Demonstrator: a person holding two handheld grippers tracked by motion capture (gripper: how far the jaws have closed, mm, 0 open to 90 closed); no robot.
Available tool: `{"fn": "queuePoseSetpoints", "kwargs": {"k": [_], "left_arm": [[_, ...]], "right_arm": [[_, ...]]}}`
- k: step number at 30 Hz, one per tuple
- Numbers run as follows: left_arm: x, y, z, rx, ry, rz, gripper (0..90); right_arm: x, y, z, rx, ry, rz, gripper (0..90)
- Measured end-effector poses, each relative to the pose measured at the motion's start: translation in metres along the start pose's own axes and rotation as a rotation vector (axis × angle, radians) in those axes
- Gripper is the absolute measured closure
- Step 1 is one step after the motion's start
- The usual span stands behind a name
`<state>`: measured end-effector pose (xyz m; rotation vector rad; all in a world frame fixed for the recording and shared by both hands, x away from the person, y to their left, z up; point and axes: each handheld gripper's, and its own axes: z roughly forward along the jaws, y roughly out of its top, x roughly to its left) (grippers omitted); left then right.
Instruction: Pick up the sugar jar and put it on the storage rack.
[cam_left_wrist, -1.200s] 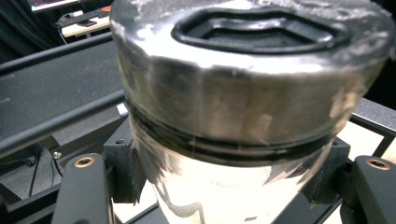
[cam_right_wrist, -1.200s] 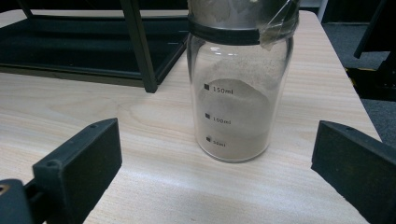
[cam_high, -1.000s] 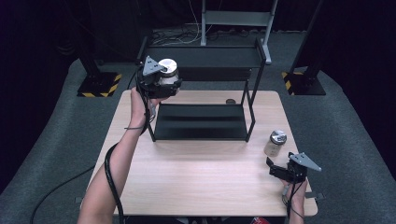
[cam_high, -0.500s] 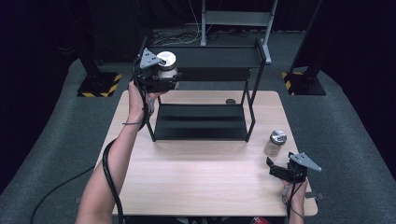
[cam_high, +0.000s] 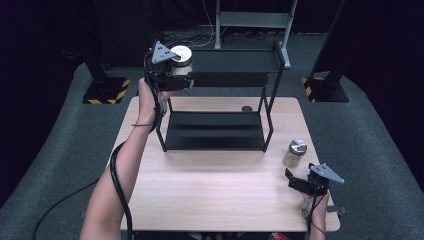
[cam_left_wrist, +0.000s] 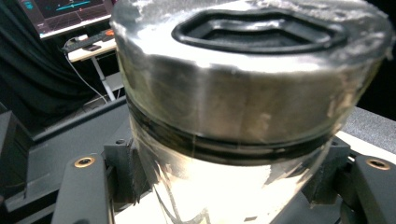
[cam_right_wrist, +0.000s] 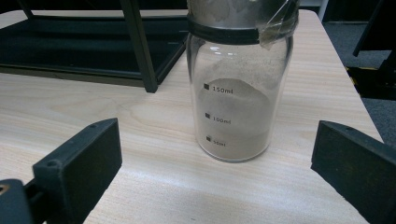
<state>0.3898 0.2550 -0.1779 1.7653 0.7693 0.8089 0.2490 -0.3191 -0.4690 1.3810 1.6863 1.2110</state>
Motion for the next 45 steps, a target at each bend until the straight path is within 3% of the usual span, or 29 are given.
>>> {"fn": "queuePoseSetpoints", "kwargs": {"k": [19,45], "left_arm": [[-0.002,0.031,0.012,-0.007,0.012,0.025,30.2],[0.014,0.043,0.050,0.030,0.045,-0.072,30.1]], "right_arm": [[0.000,0.000,0.000,-0.001,0.001,0.001,0.8],[-0.001,0.000,0.000,-0.001,0.005,0.001,0.9]]}}
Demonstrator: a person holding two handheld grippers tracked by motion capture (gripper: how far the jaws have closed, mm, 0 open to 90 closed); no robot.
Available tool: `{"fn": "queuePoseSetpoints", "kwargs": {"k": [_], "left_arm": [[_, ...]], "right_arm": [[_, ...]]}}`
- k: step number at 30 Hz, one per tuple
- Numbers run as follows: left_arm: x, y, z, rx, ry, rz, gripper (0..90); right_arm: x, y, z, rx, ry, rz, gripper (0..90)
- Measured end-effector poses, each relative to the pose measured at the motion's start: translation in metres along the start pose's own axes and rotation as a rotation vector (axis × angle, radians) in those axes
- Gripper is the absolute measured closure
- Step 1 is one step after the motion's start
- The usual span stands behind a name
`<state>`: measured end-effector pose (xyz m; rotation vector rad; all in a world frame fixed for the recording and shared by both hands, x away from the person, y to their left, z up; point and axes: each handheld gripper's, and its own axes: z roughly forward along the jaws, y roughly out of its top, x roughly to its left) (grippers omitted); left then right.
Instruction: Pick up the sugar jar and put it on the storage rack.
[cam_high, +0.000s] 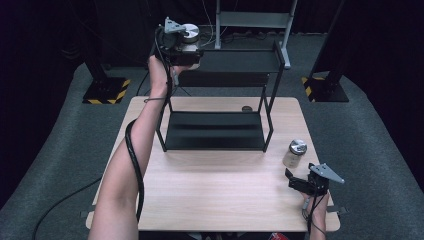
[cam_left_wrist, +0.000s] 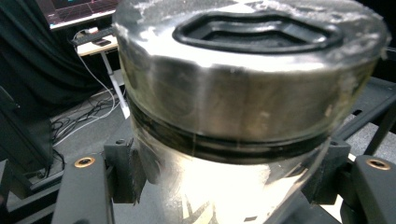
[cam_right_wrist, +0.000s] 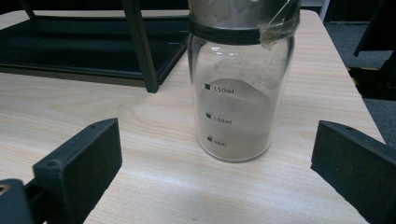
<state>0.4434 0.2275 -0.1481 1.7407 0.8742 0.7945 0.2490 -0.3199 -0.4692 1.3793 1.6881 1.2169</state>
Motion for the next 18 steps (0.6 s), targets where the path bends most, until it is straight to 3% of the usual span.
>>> {"fn": "queuePoseSetpoints", "kwargs": {"k": [11,18], "left_arm": [[0.006,0.004,0.019,0.038,0.009,-0.051,30.2],[0.006,0.009,0.030,0.074,0.021,-0.060,30.2]], "right_arm": [[0.000,0.000,0.000,-0.002,0.001,-0.001,0.9],[0.000,-0.001,0.000,-0.004,0.001,0.002,0.9]]}}
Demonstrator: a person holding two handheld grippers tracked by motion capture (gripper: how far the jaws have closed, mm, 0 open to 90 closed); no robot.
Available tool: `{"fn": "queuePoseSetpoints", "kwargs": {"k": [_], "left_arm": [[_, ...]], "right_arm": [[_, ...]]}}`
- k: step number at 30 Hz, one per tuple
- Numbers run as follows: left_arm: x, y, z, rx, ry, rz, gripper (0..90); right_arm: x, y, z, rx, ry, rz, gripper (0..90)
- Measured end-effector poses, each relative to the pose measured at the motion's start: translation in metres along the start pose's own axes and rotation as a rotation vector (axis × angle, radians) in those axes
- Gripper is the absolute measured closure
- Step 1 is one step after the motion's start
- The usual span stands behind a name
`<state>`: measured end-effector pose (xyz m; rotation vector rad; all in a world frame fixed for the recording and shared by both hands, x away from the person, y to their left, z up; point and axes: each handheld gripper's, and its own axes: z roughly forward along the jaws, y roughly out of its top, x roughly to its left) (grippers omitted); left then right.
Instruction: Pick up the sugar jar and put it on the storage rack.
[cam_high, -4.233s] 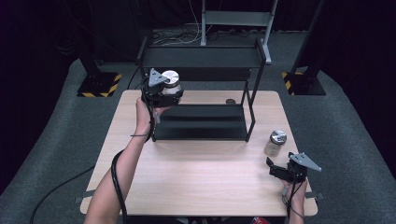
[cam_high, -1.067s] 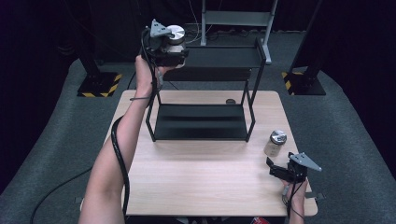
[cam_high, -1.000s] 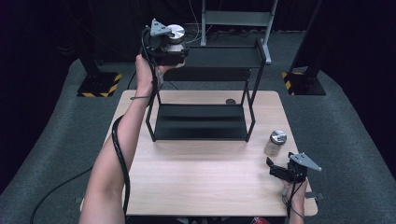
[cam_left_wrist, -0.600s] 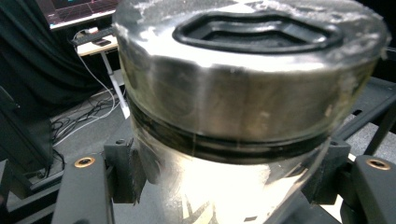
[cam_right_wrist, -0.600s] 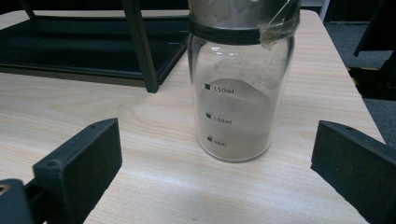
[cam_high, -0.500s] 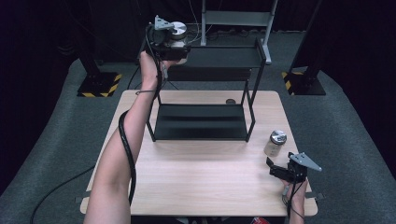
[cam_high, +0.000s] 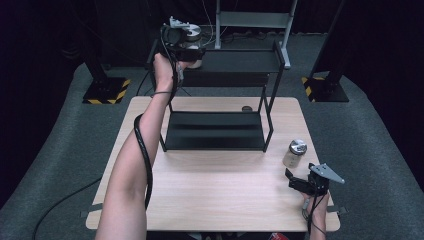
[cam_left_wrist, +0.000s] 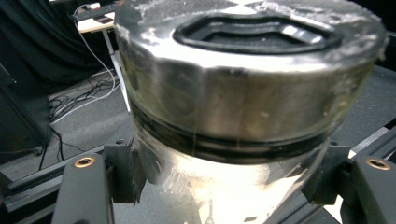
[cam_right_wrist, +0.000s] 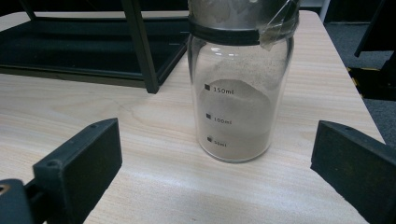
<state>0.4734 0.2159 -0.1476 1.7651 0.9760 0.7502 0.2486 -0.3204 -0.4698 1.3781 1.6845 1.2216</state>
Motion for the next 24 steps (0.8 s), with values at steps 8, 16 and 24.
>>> {"fn": "queuePoseSetpoints", "kwargs": {"k": [8,16,24], "left_arm": [[0.000,0.002,0.010,0.018,-0.001,-0.012,30.2],[-0.002,0.004,0.018,0.031,-0.005,-0.011,30.2],[0.003,0.001,0.021,0.027,-0.021,-0.048,30.2]], "right_arm": [[-0.001,0.000,0.000,-0.001,0.002,0.001,0.9],[-0.001,0.000,0.000,-0.002,0.004,0.002,1.0],[-0.001,0.000,0.000,-0.002,0.005,0.002,1.0]]}}
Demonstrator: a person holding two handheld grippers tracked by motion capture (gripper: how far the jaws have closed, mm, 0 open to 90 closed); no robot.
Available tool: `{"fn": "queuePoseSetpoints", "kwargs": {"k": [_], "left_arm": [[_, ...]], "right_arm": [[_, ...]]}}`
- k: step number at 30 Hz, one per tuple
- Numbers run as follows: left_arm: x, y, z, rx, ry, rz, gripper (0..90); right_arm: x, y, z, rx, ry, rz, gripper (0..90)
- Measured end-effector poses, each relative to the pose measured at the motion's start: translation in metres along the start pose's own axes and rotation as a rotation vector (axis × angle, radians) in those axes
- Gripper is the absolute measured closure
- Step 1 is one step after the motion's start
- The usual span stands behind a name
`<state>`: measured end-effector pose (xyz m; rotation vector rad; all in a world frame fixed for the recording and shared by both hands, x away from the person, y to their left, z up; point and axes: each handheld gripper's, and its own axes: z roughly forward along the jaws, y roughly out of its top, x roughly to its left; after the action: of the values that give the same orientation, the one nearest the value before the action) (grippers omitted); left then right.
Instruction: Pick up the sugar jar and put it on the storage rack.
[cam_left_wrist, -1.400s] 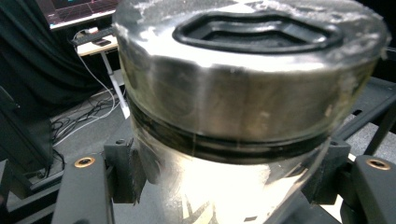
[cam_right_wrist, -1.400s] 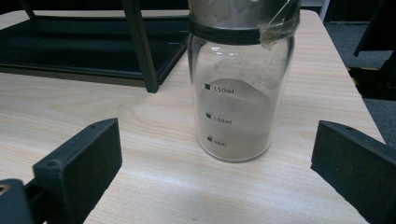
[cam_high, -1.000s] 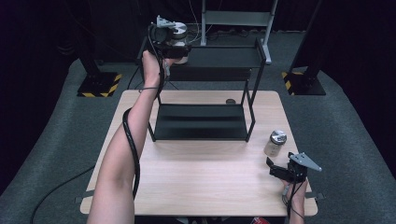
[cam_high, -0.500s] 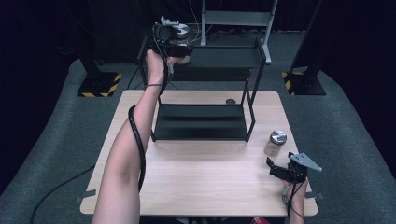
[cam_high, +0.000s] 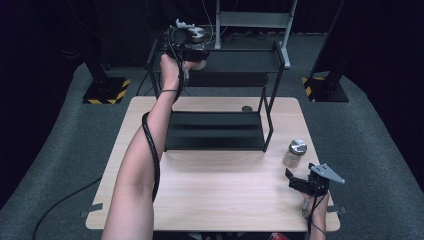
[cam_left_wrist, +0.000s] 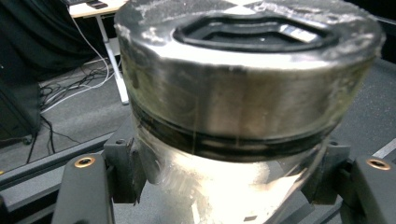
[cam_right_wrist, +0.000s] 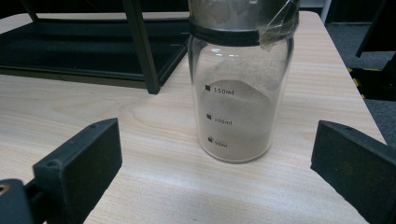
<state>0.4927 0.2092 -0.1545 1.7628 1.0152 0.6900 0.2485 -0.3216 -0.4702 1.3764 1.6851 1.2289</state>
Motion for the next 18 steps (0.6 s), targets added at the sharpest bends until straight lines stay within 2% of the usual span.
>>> {"fn": "queuePoseSetpoints", "kwargs": {"k": [2,18], "left_arm": [[0.0026,-0.0020,0.0002,-0.007,-0.007,-0.013,30.2],[0.0046,-0.0021,0.0039,-0.012,-0.009,-0.009,30.1]], "right_arm": [[-0.0001,0.0001,0.0000,0.001,0.000,0.000,1.0],[0.0004,0.0000,0.0000,0.000,-0.001,-0.003,1.0]]}}
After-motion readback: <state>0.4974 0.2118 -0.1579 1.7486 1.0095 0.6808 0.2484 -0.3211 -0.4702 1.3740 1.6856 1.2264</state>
